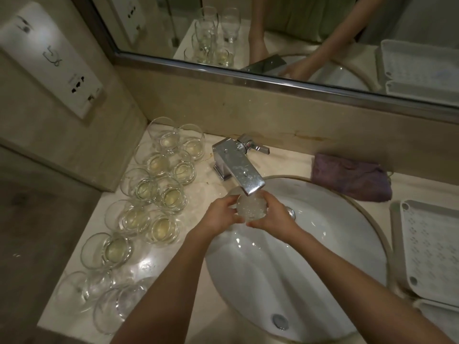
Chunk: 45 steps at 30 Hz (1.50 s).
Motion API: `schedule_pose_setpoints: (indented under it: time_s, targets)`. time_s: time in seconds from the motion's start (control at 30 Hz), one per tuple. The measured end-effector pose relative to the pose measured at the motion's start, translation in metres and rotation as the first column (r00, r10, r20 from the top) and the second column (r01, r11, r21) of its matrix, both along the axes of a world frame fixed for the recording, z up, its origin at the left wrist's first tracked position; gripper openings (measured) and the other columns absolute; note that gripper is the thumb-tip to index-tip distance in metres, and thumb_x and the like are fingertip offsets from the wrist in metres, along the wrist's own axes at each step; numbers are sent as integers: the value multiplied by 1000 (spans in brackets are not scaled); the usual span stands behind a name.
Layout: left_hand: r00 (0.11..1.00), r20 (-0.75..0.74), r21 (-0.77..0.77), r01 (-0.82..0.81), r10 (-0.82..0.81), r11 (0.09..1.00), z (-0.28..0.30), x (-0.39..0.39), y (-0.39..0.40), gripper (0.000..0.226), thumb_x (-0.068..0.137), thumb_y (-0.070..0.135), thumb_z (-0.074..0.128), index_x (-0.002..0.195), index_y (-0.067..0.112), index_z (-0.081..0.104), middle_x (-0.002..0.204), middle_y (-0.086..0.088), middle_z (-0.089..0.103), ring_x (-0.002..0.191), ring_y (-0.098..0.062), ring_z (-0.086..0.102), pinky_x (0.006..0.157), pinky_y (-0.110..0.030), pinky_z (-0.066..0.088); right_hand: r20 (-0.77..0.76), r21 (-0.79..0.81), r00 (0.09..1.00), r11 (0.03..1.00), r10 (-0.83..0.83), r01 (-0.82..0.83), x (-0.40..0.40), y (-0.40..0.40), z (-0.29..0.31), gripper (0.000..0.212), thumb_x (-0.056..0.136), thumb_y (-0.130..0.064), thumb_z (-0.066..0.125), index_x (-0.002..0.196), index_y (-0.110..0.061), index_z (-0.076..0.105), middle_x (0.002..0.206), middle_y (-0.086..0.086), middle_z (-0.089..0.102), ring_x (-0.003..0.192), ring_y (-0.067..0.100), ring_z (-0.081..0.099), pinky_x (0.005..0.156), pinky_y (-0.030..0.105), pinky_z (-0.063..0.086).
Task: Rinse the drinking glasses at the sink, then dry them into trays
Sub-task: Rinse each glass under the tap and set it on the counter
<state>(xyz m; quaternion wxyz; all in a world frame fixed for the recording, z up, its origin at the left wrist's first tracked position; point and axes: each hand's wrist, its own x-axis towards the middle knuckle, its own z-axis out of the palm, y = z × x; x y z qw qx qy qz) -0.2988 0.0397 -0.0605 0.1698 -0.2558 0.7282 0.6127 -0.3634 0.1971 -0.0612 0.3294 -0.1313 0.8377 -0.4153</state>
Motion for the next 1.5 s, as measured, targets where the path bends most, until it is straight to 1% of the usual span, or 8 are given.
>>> schedule_pose_setpoints:
  time_s: [0.13,0.4,0.6,0.83,1.07,1.3,1.4,1.5]
  targets:
    - [999,39,109,-37,33,993,-4,8,-7,42,70,-6,77,102,19,68,106,-3,69,102,-16,64,97,-30,48,-29,165,974,962,225,-218,-17,-9,12,85,64,-20,88,137,-11,45,123,2,55,112,18,54,82,20,39]
    - [1000,11,30,11,-11,999,-4,2,-2,66,71,-11,74,129,15,59,120,-3,66,96,-13,65,88,-22,51,-8,-95,992,988,-123,121,18,5,-12,76,61,-13,88,126,-22,49,114,-5,59,106,14,58,89,29,50]
    - [998,45,-4,33,-32,999,-8,5,-3,49,72,3,79,118,13,66,117,-3,67,112,-16,61,91,-21,45,-15,177,981,967,191,-185,-20,-8,6,78,61,-19,88,130,-16,52,114,-1,61,104,18,59,85,28,48]
    - [996,-84,-57,38,-42,998,-2,4,8,67,72,-3,77,132,21,57,127,5,60,95,-12,64,76,-9,48,43,-176,981,965,-190,195,20,5,-10,67,63,-11,89,115,-29,50,109,-8,60,92,-3,60,77,11,49]
    - [999,-34,-31,-38,37,999,-8,6,8,48,72,8,81,116,19,64,112,0,66,101,-15,61,77,-14,44,-62,186,975,962,214,-200,-23,-7,9,82,62,-20,87,134,-20,48,117,0,61,107,21,59,85,29,48]
    - [995,-59,-73,80,-84,994,7,4,3,60,74,-1,76,128,18,57,108,6,62,74,0,65,71,-8,48,84,-138,983,975,-161,171,13,7,1,74,62,-3,88,122,-22,49,106,-6,60,95,10,61,74,16,52]
    - [997,11,-108,73,-72,992,2,5,2,46,73,-3,77,113,11,60,94,3,64,76,-9,65,65,-7,46,-164,151,974,980,156,-131,2,-4,11,82,66,-23,86,136,-18,44,127,1,54,112,21,56,88,31,47]
    - [993,71,-215,107,-94,971,1,8,8,29,75,10,79,98,10,62,81,4,56,74,-11,52,54,-6,37,-80,332,924,884,374,-329,-18,-10,19,83,65,-25,86,136,-15,45,126,2,55,105,19,56,72,25,44]
